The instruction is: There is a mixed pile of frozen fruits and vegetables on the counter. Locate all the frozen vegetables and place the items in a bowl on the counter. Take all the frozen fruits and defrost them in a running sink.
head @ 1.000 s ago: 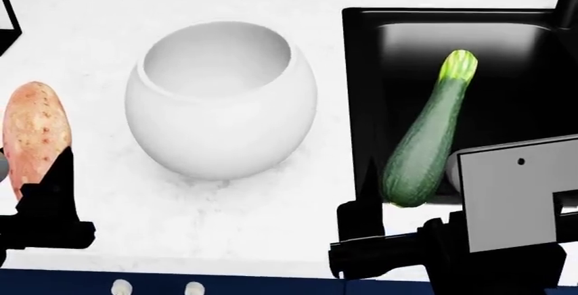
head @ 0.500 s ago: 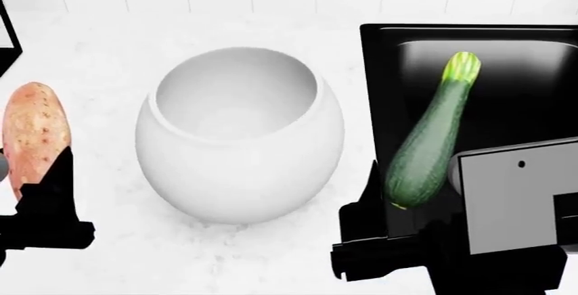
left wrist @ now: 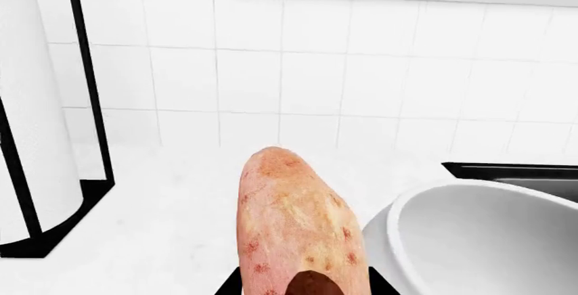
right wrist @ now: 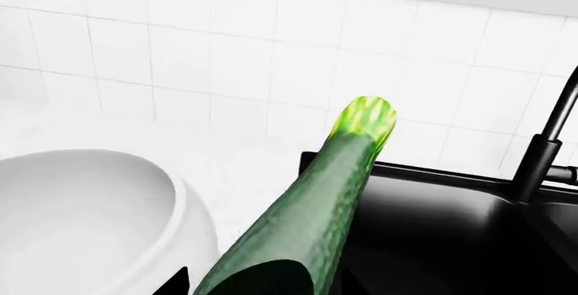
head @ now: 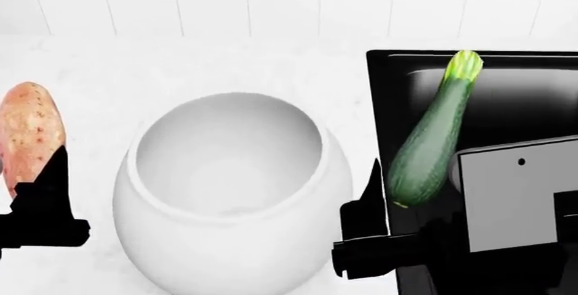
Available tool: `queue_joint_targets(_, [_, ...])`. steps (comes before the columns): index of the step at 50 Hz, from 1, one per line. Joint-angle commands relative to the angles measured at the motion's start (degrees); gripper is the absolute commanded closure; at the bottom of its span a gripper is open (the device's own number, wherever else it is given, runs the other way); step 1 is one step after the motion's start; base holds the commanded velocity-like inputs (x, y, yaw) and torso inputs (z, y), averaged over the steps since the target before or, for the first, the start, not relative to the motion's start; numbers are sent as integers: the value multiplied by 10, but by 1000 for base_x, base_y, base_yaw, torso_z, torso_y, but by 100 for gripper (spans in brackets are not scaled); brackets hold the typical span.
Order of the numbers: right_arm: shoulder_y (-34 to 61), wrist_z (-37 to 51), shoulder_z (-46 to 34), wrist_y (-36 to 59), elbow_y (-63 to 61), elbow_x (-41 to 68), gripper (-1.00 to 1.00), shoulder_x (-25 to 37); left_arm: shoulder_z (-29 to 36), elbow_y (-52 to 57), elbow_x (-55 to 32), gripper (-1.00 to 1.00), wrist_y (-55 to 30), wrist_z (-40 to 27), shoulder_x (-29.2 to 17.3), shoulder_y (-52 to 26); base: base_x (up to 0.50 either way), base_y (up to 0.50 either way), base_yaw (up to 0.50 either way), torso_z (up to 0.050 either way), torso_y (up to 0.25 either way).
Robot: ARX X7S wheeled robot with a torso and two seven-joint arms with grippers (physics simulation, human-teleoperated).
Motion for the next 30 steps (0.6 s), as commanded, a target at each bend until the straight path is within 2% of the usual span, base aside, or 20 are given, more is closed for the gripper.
queue_joint_targets(1, [7,-5,11,-5,-3,3,100,11,16,-8,18,100,-3,3,-4,-26,0,0,0,0,0])
queue_joint_targets(15, [16,-3,18,0,-7,13,100,18,24,-11,8,100,-6,-1,0,-40,0,0,0,0,1])
queue_joint_targets(23, [12,-11,25,-16,-22,13,100,36,48,-66,-92,100,-70,-7,2,-204,0,0,0,0,0])
queue_joint_targets(27, [13,-23,30,-21,-21,18,100,48,67,-93,-121,100,-99,4,-1,-263,0,0,0,0,3])
queue_joint_targets(30, [18,-23,33,-16,-25,24,100,58,93,-133,-144,100,-131,37,0,-323,0,0,0,3,0])
